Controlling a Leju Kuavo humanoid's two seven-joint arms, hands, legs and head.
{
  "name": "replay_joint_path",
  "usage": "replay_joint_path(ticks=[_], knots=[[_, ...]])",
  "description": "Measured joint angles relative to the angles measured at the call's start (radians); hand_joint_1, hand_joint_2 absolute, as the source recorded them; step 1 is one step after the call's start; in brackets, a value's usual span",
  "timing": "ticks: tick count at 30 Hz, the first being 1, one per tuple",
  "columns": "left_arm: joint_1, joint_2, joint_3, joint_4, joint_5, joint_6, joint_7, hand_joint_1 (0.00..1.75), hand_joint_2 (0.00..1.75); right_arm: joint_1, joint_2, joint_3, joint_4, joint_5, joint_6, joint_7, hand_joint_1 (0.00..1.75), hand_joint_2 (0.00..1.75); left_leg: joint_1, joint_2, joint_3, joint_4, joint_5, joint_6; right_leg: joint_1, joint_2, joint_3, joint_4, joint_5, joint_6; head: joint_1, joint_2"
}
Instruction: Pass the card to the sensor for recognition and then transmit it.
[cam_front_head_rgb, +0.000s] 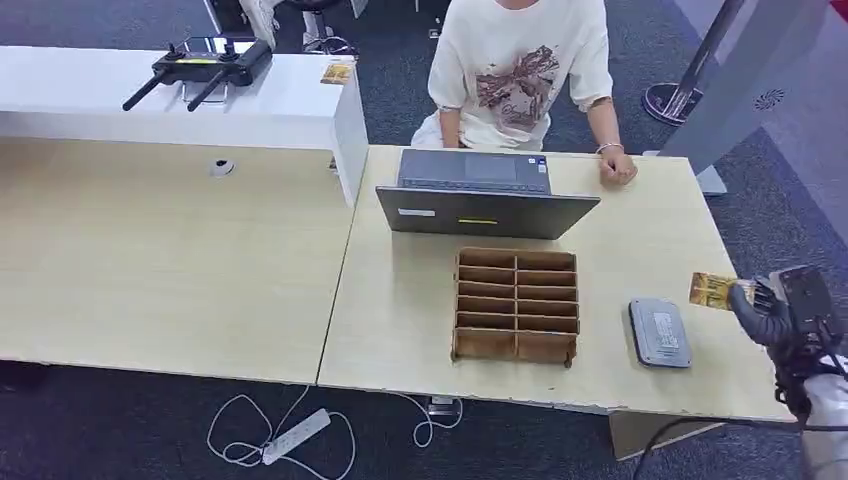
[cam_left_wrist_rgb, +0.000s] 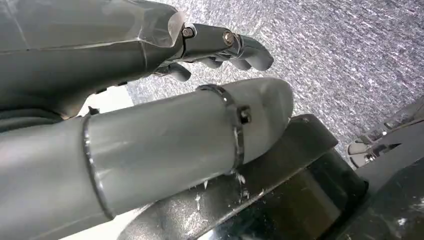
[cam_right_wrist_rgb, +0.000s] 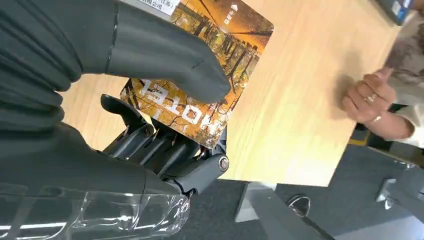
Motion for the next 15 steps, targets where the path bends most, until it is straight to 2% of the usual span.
replay_joint_path(ticks=[6, 15], knots=[[0.000, -0.002, 0.000, 0.000, 0.007, 0.000, 0.000, 0.00, 0.00, -0.020, 0.030, 0.023, 0.021, 0.058, -0.038, 0.035, 1.75, 1.75, 0.000, 0.000, 0.000, 0.000, 0.000, 0.000, 0.000, 0.000, 0.000, 0.000, 0.000, 0.000, 0.000, 0.000], [0.000, -0.002, 0.000, 0.000, 0.008, 0.000, 0.003, 0.00, 0.00, -0.033, 0.057, 0.026, 0.039, 0.085, -0.022, 0.045, 1.75, 1.75, 0.000, -0.001, 0.000, 0.000, 0.000, 0.000, 0.000, -0.001, 0.000, 0.000, 0.000, 0.000, 0.000, 0.000]])
